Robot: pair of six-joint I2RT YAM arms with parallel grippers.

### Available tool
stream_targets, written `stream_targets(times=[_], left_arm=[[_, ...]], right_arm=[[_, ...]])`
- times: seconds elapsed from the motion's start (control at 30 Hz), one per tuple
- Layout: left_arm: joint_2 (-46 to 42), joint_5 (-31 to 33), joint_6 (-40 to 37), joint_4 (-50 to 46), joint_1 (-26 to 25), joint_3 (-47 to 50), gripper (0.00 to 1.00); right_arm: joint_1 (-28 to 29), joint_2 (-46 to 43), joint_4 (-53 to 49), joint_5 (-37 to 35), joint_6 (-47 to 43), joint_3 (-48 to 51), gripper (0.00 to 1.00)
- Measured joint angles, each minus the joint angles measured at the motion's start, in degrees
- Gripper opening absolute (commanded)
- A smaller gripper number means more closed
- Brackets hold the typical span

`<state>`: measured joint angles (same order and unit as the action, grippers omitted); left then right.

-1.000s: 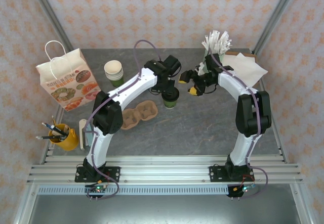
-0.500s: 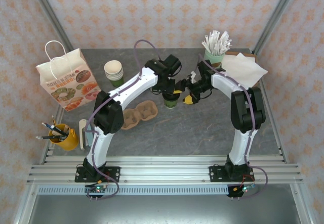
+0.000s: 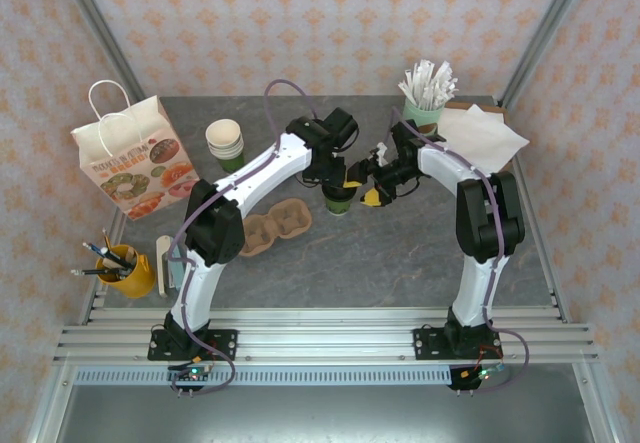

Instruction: Pack the takeout coffee

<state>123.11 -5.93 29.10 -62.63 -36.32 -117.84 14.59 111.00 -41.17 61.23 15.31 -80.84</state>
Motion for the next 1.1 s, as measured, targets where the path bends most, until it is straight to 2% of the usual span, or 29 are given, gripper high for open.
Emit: stream_targets(times=[0.43,0.7,0.87,0.9,1.1], left_arm=[[-0.8,-1.2,0.0,0.0,0.8,0.0,0.18],[-5.6,-1.3,0.8,0.3,2.6,0.0,0.20],[-9.6,-0.1,3.3,0.9,4.0,0.9,0.45],[-10.5,0.6,3.8,1.0,4.3,1.4,0.53],[-17.0,6.7,7.4,1.4,7.2,6.8,1.00]], right_arm=[[0.0,-0.3,-0.7,-0.8,-0.2,0.0,0.75],[0.0,-0.3,-1.7,-1.4,-0.2,-0.7,0.79],[0.0,-0.3,-3.4,-4.7,0.4,-2.9,0.88],[0.0,-0.5,-3.6,-5.9,0.6,-3.4,1.00],[0.6,-5.2,-4.0,-14.4,-1.0,-4.8,0.99]])
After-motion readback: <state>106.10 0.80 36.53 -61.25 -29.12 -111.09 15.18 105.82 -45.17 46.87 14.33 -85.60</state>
